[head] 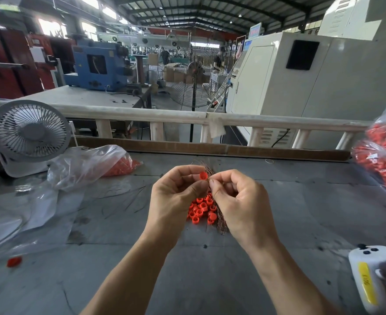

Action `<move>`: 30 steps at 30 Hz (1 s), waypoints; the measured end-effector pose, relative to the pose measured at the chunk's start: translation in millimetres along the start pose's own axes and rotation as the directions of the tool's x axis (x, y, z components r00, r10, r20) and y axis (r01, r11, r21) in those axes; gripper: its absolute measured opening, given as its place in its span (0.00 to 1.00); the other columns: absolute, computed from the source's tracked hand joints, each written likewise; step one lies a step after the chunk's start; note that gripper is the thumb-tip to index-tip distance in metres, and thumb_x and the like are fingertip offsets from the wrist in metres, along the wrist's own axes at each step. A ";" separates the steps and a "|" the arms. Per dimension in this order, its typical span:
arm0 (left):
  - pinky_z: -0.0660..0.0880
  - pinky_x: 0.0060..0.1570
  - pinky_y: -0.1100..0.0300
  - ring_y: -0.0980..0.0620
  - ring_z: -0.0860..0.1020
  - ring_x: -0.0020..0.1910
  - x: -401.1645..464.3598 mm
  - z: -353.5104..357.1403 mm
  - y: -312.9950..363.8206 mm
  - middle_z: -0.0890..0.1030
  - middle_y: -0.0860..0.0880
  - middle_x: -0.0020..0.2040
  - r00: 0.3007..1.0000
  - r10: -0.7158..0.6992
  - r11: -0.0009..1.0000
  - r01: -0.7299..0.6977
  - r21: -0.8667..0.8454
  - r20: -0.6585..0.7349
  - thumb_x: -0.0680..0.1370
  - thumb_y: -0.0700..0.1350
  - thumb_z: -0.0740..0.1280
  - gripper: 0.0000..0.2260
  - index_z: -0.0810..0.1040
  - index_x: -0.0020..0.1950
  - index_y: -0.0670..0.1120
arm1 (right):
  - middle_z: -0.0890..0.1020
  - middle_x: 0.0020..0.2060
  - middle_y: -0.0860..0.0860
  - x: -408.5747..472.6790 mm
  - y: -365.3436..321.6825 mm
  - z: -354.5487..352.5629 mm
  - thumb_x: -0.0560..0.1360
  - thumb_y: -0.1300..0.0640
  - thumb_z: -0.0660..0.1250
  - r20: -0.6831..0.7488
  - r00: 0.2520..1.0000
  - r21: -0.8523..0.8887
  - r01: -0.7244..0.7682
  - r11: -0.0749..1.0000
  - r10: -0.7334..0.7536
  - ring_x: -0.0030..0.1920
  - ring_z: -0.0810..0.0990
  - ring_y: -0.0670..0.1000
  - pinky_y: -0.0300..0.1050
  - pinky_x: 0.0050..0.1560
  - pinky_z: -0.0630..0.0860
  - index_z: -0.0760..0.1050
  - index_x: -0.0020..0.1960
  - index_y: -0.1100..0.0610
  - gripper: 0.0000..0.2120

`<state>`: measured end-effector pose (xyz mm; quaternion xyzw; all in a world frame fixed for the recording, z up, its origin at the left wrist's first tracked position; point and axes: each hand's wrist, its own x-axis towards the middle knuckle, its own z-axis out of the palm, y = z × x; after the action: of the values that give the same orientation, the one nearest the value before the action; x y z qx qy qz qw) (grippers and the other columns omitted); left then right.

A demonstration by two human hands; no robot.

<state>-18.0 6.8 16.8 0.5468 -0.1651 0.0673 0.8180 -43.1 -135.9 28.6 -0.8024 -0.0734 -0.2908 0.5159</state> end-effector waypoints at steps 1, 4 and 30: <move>0.83 0.52 0.52 0.43 0.84 0.46 0.0 0.0 -0.1 0.84 0.38 0.47 1.000 0.000 1.000 0.000 0.003 -0.002 0.72 0.38 0.75 0.11 0.84 0.55 0.42 | 0.81 0.29 0.39 0.2 -0.1 0.0 0.79 0.55 0.73 -0.004 1.000 -0.007 0.010 1.000 -0.010 0.31 0.80 0.41 0.30 0.33 0.72 0.82 0.44 0.49 0.05; 0.83 0.53 0.50 0.42 0.84 0.46 -0.1 -0.1 -0.3 0.85 0.36 0.48 1.000 -0.006 1.000 0.006 0.012 -0.006 0.72 0.39 0.76 0.12 0.85 0.55 0.43 | 0.81 0.29 0.38 0.4 0.3 -0.3 0.78 0.55 0.73 -0.004 1.000 -0.026 0.027 0.999 -0.027 0.32 0.80 0.42 0.30 0.33 0.72 0.83 0.44 0.48 0.05; 0.83 0.54 0.52 0.41 0.86 0.50 -1.8 2.1 1.9 0.86 0.38 0.50 0.999 -0.041 0.999 0.040 -0.035 -0.009 0.74 0.39 0.73 0.13 0.85 0.58 0.41 | 0.79 0.28 0.39 -0.4 -3.2 -2.1 0.79 0.52 0.72 -0.022 0.999 -0.177 0.043 0.983 -0.048 0.32 0.80 0.42 0.37 0.34 0.74 0.82 0.44 0.48 0.05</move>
<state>-20.7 5.8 18.6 0.5352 -0.1512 0.0505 0.8295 -45.6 -136.2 31.6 -0.8391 -0.0588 -0.3185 0.4370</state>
